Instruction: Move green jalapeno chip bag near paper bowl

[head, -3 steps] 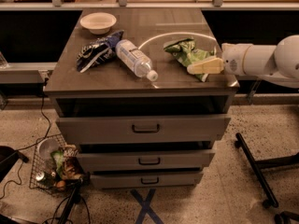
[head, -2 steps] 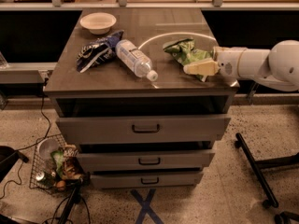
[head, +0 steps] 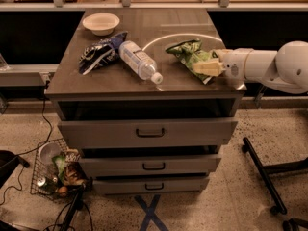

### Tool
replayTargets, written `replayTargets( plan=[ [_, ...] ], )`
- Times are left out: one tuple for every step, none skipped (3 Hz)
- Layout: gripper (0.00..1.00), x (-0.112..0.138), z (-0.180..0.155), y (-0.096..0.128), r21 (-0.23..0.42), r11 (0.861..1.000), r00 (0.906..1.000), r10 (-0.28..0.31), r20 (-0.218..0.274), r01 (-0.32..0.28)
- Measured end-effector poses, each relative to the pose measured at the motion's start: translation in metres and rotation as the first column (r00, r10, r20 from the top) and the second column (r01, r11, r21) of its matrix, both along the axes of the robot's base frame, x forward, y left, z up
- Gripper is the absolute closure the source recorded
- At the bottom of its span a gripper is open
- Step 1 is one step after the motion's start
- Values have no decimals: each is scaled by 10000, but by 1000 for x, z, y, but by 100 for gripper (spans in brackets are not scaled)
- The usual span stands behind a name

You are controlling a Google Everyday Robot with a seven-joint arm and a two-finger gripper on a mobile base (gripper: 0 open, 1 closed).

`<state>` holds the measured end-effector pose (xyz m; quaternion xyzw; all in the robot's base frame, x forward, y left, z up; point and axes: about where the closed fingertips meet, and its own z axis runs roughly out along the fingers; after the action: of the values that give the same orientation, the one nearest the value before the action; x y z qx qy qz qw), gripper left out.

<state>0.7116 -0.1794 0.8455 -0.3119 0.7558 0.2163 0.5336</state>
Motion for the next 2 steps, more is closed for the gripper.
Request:
replayTargets(
  plan=[
    [100, 1, -1, 5, 14, 10000, 10000, 72, -20, -72],
    [100, 3, 1, 7, 68, 9999, 10000, 75, 15, -75]
  ],
)
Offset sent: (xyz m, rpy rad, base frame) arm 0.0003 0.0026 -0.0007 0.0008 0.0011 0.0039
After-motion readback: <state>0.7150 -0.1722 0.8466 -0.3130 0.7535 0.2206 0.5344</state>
